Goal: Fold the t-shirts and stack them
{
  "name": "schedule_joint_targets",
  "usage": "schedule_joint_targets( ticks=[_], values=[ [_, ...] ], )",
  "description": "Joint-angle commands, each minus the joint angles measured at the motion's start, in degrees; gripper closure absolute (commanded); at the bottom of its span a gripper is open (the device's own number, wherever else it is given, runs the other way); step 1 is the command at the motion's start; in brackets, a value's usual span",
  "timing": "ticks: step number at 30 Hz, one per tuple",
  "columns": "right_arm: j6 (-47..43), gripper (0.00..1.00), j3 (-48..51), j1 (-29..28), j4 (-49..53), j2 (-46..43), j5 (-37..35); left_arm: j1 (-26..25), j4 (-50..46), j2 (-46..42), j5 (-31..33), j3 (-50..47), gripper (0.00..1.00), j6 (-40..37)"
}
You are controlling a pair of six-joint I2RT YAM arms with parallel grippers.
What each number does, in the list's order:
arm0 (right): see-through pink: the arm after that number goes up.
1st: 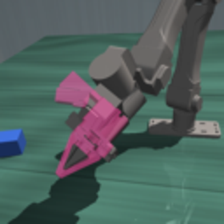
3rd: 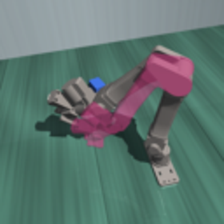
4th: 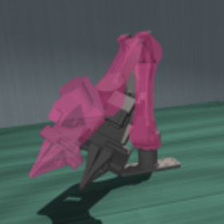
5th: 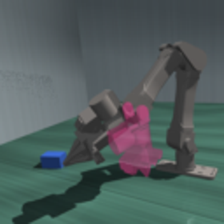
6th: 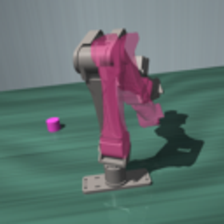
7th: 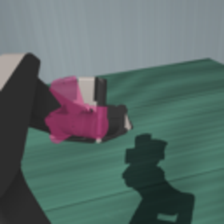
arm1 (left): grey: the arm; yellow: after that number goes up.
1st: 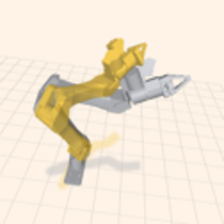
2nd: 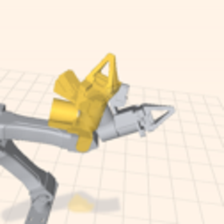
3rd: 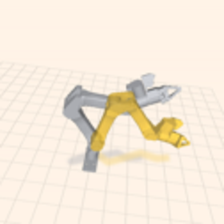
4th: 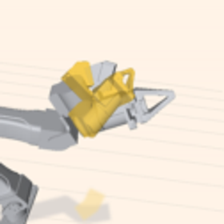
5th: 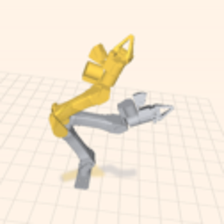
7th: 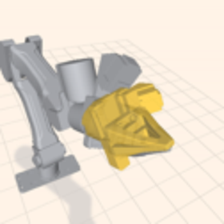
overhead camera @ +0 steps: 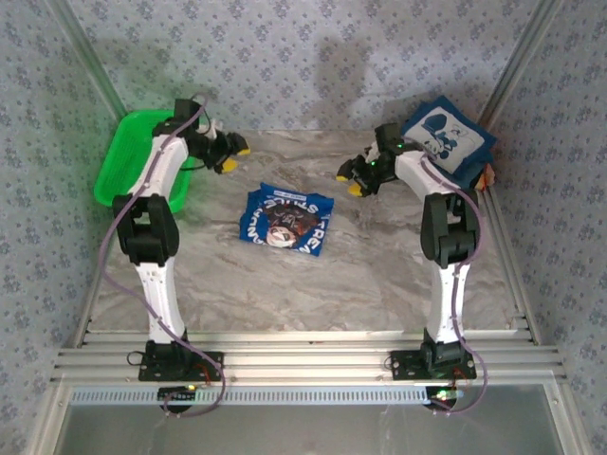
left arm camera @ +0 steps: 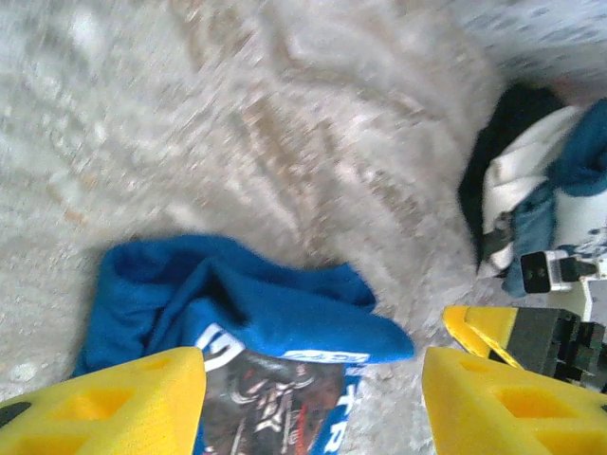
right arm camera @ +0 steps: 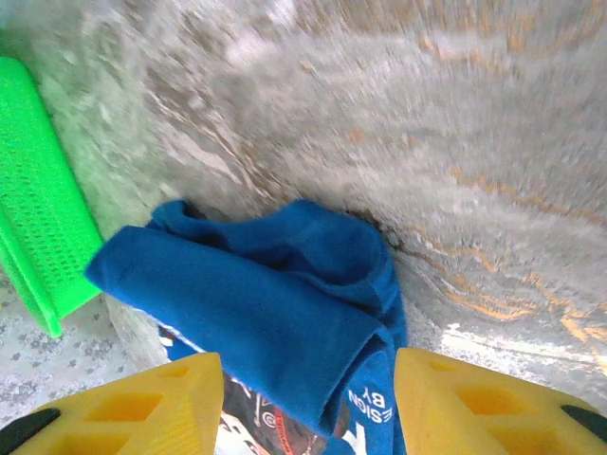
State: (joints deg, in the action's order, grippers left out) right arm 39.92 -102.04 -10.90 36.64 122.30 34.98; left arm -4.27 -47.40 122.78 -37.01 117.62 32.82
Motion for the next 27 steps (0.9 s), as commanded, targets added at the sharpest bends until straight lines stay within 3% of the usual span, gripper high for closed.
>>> schedule_joint_targets(
  ticks=[1,5,9,15,20,23,27],
  values=[
    [-3.4,0.47,0.3,-0.9,4.3,-6.7,-1.1,-1.2,-2.6,-6.6,2.3,-1.9,0.39,-0.9],
    [-3.4,0.48,8.6,-3.1,2.1,-11.6,-0.8,-3.5,5.8,-13.9,1.7,-15.7,0.37,0.4],
    [-3.4,0.49,14.0,-5.6,-0.7,-11.8,-0.5,-4.8,8.2,-13.1,3.4,-21.8,0.38,-0.5],
    [-3.4,0.49,16.0,-8.8,-1.9,-10.9,-2.2,-5.6,6.9,-7.1,6.8,-18.5,0.38,-7.1],
    [-1.7,0.49,17.9,-10.8,-5.4,-11.1,-2.7,-7.7,0.1,-2.0,8.5,-13.1,0.41,-12.4],
    [-1.4,0.49,17.3,-11.9,-5.8,-9.5,-3.4,-8.8,-5.7,1.2,15.5,-10.5,0.42,-13.8],
    [-0.6,0.49,16.6,-13.0,-7.3,-8.1,-3.1,-9.3,-2.7,2.1,17.6,-11.6,0.42,-13.8]
  ],
)
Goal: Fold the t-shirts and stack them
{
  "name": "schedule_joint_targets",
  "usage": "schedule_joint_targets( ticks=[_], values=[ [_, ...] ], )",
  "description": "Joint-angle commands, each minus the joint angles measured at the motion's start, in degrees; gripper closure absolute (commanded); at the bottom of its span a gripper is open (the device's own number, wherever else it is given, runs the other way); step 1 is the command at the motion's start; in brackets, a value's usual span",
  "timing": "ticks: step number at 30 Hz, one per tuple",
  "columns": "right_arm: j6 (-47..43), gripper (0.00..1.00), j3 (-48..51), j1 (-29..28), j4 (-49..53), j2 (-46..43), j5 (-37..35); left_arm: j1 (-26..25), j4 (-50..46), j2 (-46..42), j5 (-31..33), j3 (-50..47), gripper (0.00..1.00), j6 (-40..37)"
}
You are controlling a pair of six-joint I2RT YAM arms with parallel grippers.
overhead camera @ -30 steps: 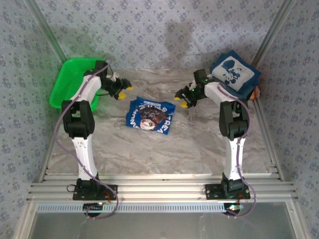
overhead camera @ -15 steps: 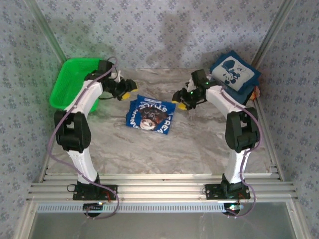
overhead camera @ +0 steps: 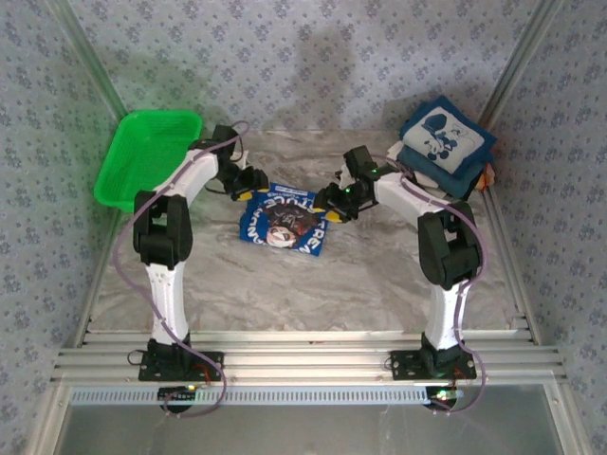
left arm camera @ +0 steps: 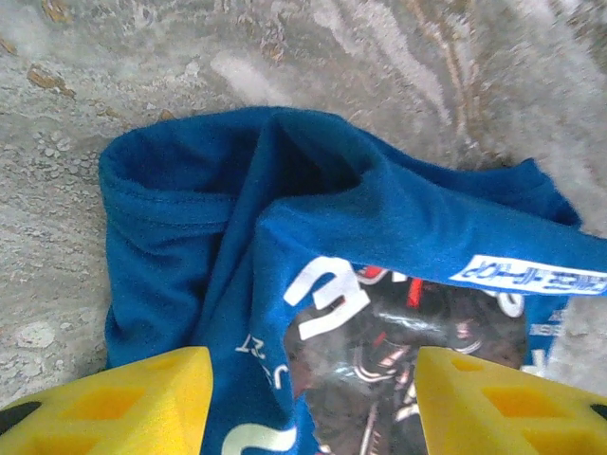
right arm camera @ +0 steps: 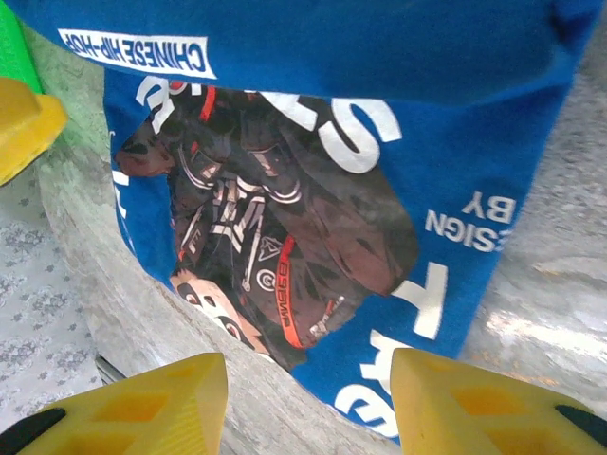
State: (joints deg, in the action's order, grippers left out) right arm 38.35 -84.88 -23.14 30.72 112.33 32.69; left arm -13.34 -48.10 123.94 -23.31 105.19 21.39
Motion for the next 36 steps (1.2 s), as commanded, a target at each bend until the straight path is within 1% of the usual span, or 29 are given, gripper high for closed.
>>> schedule_joint_targets(
  ticks=[1,4,7,10,12,15,18,22,24,31,36],
  values=[
    [0.9,0.49,-0.8,-1.0,-1.5,2.1,-1.0,-0.6,-1.6,1.3,4.1,1.5,0.42,-2.7],
    [1.3,0.5,-0.5,-1.4,-2.1,2.3,-1.2,-2.0,-1.6,3.4,4.9,4.1,0.42,-3.9],
    [1.6,0.5,0.1,-1.3,-2.5,1.9,-1.2,-2.7,-4.5,6.7,8.4,8.5,0.43,-4.9],
    [1.8,0.5,0.8,-1.4,-2.9,1.3,-1.4,-2.7,-2.8,7.5,10.3,8.4,0.44,-4.9],
    [2.0,0.5,1.4,-1.5,-3.7,1.1,-1.4,-2.8,-1.9,8.4,10.2,9.0,0.44,-5.0],
    [2.5,0.51,2.1,-1.6,-4.3,1.0,-1.3,-3.6,-3.8,11.0,11.5,11.4,0.45,-6.0],
    [2.5,0.51,2.2,-1.8,-4.4,0.6,-1.5,-3.7,-2.2,10.0,12.8,10.4,0.57,-5.7],
    [2.3,0.51,2.4,-1.8,-4.4,0.3,-1.6,-3.6,-1.5,7.3,12.6,10.5,0.82,-5.7],
    [2.4,0.52,2.3,-1.8,-4.4,0.3,-1.5,-3.6,-1.0,5.2,12.1,9.5,0.89,-5.7],
    [2.7,0.53,2.1,-1.8,-4.3,0.6,-1.4,-2.5,0.9,-3.5,11.4,1.5,0.99,-6.5],
    [2.8,0.52,0.2,-2.3,-3.9,1.6,-2.0,-0.8,1.9,-9.0,11.1,-4.0,1.0,-5.8]
  ],
)
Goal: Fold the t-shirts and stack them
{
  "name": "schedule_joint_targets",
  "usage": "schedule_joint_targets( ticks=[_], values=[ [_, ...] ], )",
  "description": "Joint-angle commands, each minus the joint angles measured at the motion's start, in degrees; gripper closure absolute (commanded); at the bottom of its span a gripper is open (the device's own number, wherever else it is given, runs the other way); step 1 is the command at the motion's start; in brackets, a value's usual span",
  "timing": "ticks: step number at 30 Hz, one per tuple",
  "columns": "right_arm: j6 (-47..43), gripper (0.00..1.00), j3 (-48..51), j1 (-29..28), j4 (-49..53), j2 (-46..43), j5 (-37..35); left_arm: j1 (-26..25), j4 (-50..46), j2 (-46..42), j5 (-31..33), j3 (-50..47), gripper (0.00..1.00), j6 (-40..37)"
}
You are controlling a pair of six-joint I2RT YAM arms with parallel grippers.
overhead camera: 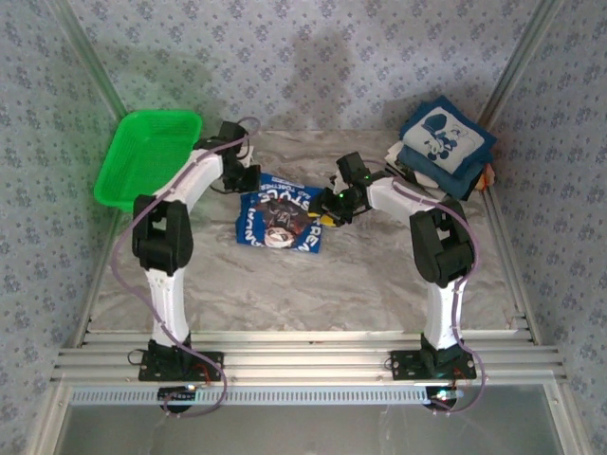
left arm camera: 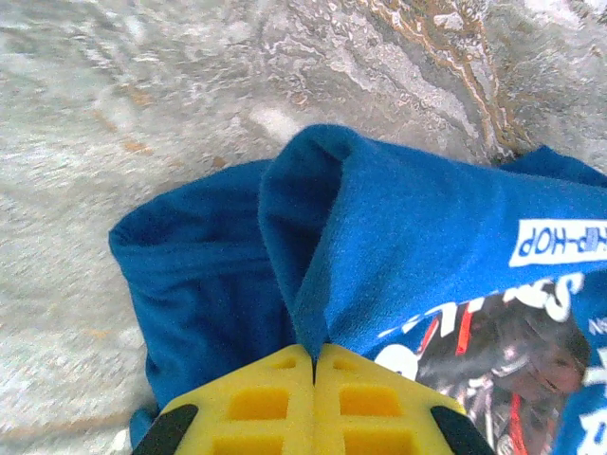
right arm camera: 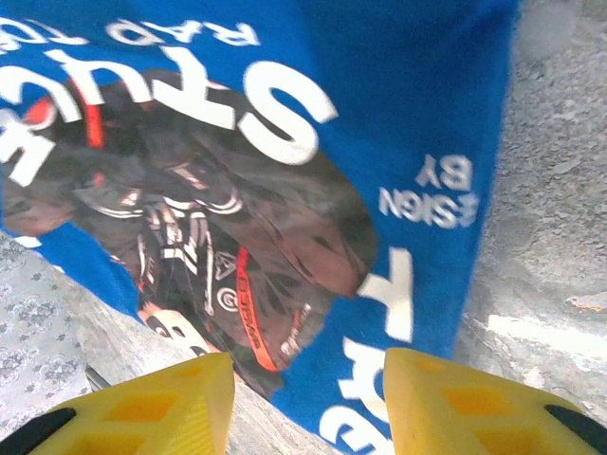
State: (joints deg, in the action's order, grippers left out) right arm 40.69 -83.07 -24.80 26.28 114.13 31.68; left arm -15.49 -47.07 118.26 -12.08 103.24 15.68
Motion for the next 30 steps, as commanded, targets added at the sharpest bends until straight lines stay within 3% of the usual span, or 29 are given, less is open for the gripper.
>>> schedule_joint_targets(
  ticks=[1,5,10,14,17,21,27,30],
  values=[
    [0.7,0.52,-2.1,-0.8,0.4,0.3,-1.2,1.8,0.8,-3.6,-0.1,-2.9,1.0,-0.1],
    [1.4,0.52,-6.0,-1.4,0.6,3.5,-1.2,3.2,2.2,-3.2,-0.1,-7.3,0.99,0.1],
    [2.7,0.52,-10.6,-2.6,0.2,7.6,-1.0,5.6,4.7,-2.1,1.2,-13.4,0.9,3.1],
    [3.8,0.52,-12.7,-3.4,0.2,9.4,-1.2,8.1,6.2,-3.7,5.2,-16.7,0.51,6.6],
    [4.6,0.53,-12.9,-3.8,-0.9,9.7,-0.9,8.6,7.2,-7.8,7.7,-16.8,0.36,7.7],
    [4.7,0.54,-11.9,-4.1,-0.9,8.4,-1.0,8.2,5.0,-12.3,6.2,-14.2,0.34,8.9],
    [7.6,0.53,-9.7,-4.1,-6.0,7.3,-0.3,5.6,10.3,-17.5,-8.7,-19.4,0.31,17.9],
    [11.5,0.53,-10.3,-3.3,-12.6,9.1,1.2,5.1,16.0,-16.7,-11.6,-24.3,0.34,21.8]
  ],
)
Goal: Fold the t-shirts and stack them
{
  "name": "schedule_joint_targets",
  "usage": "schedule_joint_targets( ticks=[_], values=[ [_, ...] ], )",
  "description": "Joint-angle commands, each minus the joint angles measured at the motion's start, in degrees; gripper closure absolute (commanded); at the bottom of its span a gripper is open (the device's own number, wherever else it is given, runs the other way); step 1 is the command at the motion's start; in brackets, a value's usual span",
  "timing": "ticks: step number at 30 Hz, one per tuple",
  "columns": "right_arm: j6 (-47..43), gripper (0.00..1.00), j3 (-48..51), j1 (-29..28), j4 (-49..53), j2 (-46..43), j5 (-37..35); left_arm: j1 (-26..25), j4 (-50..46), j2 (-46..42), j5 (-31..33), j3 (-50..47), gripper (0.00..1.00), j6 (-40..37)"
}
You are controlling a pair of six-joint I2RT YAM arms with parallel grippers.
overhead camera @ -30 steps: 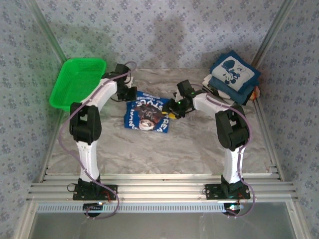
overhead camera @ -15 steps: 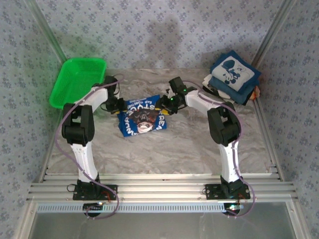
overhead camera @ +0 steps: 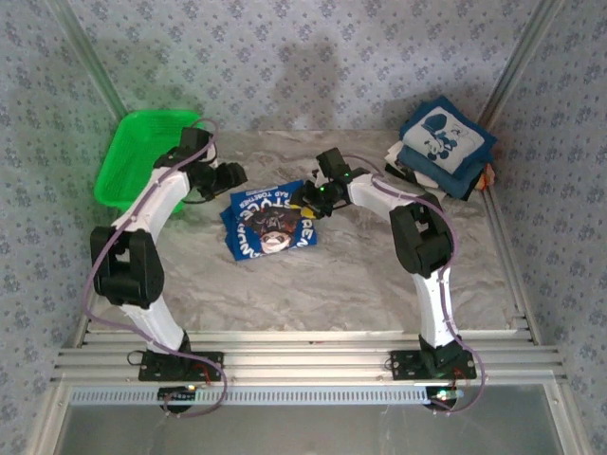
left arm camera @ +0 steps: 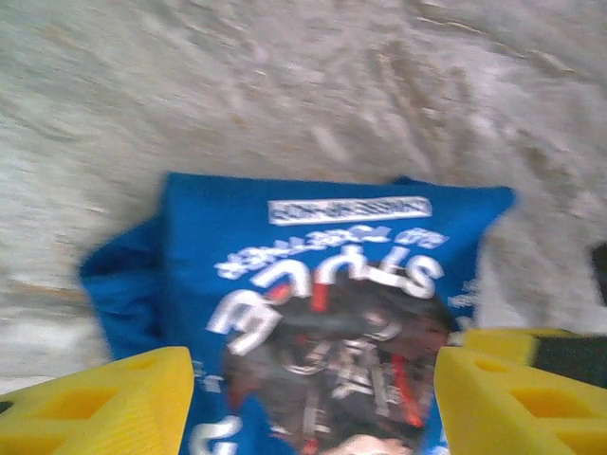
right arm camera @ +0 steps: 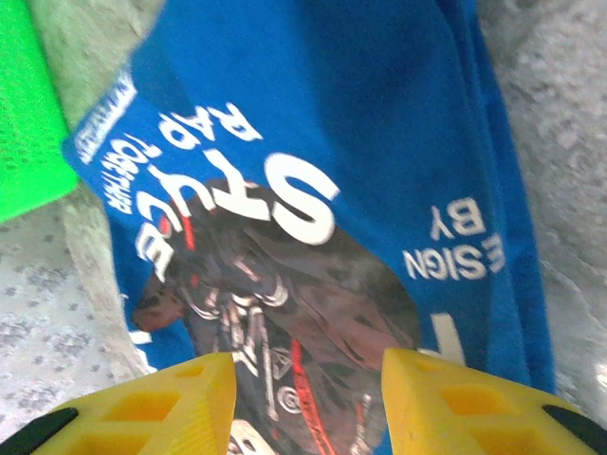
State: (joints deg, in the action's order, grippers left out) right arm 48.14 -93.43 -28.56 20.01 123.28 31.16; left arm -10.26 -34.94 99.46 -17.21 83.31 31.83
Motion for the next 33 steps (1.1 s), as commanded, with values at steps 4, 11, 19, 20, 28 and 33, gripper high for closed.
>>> schedule_joint_targets(
  ticks=[4,11,19,20,28,33],
  values=[
    [11.1,0.55,-1.9,1.9,-17.9,4.5,3.6,0.2,14.8,5.7,-10.3,-8.7,0.4,11.2],
    [17.8,0.59,-7.5,4.0,-21.5,12.8,1.7,2.7,14.2,11.5,-5.6,-9.4,0.42,8.5],
    [18.0,0.63,-7.7,4.5,-20.0,14.0,-0.4,2.6,16.6,16.0,-9.5,-7.3,0.43,5.3],
    [17.4,0.62,-7.5,4.4,-20.0,13.1,-0.2,2.5,16.7,15.2,-10.5,-6.7,0.42,5.2],
    [1.1,0.47,-7.0,4.9,-1.5,-0.7,-1.4,5.0,8.2,1.9,-13.7,-2.5,0.32,2.5],
    [-10.1,0.38,-6.6,5.2,12.6,-3.3,-2.1,9.8,-0.9,-0.9,-7.9,-3.9,0.31,-1.8]
  ],
)
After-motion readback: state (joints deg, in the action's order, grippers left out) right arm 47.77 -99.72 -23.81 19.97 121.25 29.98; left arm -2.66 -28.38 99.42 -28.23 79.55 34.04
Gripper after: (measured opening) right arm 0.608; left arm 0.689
